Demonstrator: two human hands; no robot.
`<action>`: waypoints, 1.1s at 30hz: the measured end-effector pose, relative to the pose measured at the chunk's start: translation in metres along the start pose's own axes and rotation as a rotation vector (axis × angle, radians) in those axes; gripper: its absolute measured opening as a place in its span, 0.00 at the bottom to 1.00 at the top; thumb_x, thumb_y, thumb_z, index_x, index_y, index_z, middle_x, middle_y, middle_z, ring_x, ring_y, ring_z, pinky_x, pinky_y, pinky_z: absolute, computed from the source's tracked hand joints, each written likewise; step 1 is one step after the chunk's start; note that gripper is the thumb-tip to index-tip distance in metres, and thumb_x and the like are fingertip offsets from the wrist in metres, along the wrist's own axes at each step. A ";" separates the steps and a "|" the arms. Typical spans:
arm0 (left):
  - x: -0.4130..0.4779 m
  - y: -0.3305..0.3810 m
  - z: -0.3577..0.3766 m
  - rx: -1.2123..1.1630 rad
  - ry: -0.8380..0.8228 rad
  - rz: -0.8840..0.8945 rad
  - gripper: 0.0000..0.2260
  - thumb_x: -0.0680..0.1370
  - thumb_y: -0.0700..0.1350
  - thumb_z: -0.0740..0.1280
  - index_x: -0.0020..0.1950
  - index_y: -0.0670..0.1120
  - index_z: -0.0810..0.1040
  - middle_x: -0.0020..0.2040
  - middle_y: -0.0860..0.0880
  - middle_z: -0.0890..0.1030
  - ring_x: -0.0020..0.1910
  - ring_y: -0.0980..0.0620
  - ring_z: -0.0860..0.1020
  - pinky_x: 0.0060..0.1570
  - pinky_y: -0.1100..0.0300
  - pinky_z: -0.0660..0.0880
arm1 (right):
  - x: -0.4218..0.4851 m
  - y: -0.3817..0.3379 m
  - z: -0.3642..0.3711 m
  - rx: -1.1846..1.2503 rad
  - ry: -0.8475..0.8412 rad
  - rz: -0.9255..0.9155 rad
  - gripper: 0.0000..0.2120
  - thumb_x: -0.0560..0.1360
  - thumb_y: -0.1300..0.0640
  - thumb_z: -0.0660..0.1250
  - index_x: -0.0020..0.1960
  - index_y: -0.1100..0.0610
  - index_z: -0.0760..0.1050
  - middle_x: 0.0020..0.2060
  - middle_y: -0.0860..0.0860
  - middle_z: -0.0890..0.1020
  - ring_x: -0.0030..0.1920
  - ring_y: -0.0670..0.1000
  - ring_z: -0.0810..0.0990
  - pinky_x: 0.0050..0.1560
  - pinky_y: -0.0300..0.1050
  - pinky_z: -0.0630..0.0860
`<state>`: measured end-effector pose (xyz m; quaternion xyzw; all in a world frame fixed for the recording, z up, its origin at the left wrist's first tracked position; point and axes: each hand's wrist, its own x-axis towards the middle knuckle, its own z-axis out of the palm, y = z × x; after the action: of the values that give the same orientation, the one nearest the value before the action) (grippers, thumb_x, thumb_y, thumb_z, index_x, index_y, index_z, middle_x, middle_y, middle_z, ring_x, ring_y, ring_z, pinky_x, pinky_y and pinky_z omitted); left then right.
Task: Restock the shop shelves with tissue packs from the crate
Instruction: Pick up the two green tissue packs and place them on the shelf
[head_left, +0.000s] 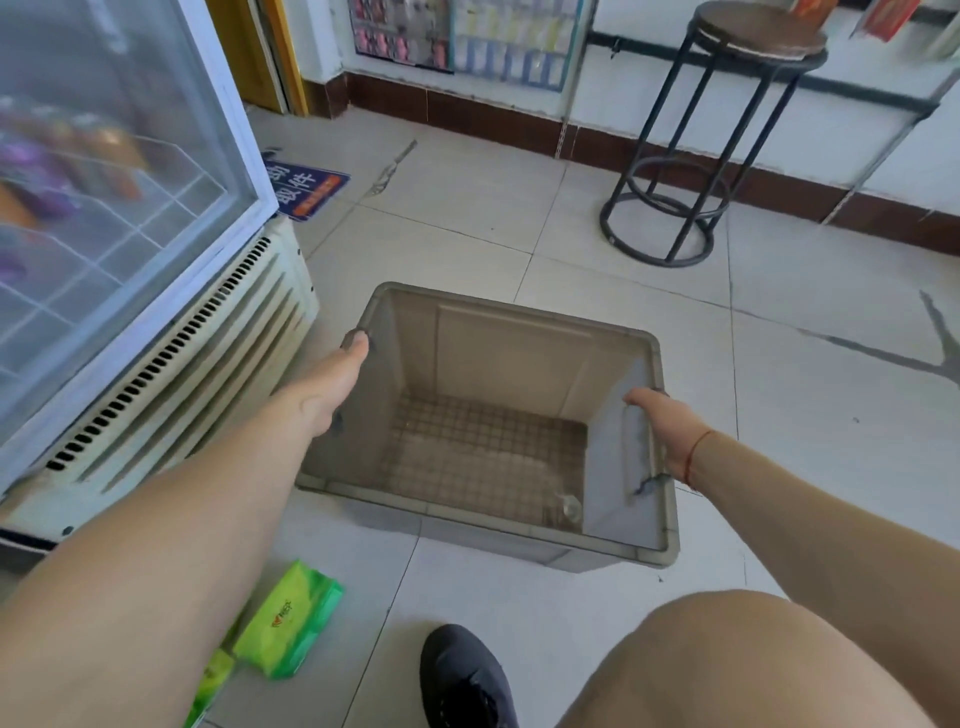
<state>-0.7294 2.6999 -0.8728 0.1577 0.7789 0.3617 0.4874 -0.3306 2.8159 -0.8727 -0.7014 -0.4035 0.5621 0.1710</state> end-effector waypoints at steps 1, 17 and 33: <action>0.013 -0.007 -0.002 -0.003 -0.017 0.021 0.50 0.65 0.82 0.56 0.81 0.55 0.62 0.81 0.52 0.63 0.78 0.46 0.64 0.75 0.39 0.62 | 0.001 -0.002 0.002 0.004 -0.002 0.001 0.40 0.62 0.38 0.69 0.71 0.54 0.70 0.64 0.55 0.73 0.67 0.64 0.74 0.56 0.69 0.77; -0.103 0.013 -0.008 0.010 -0.062 0.266 0.22 0.84 0.61 0.57 0.71 0.50 0.75 0.73 0.50 0.74 0.70 0.48 0.73 0.71 0.46 0.69 | -0.098 -0.062 0.044 -0.149 -0.221 -0.235 0.16 0.80 0.50 0.67 0.65 0.55 0.79 0.63 0.54 0.79 0.65 0.55 0.75 0.54 0.50 0.74; -0.291 -0.125 -0.149 -0.336 0.191 0.228 0.12 0.82 0.50 0.68 0.58 0.44 0.83 0.50 0.46 0.84 0.47 0.50 0.81 0.50 0.54 0.75 | -0.284 -0.074 0.215 -0.742 -0.699 -0.502 0.06 0.80 0.58 0.67 0.52 0.60 0.79 0.41 0.56 0.81 0.38 0.53 0.79 0.42 0.47 0.81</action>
<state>-0.7083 2.3791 -0.7355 0.1266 0.7276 0.5523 0.3867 -0.5695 2.5997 -0.7031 -0.3693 -0.7609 0.5236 -0.1021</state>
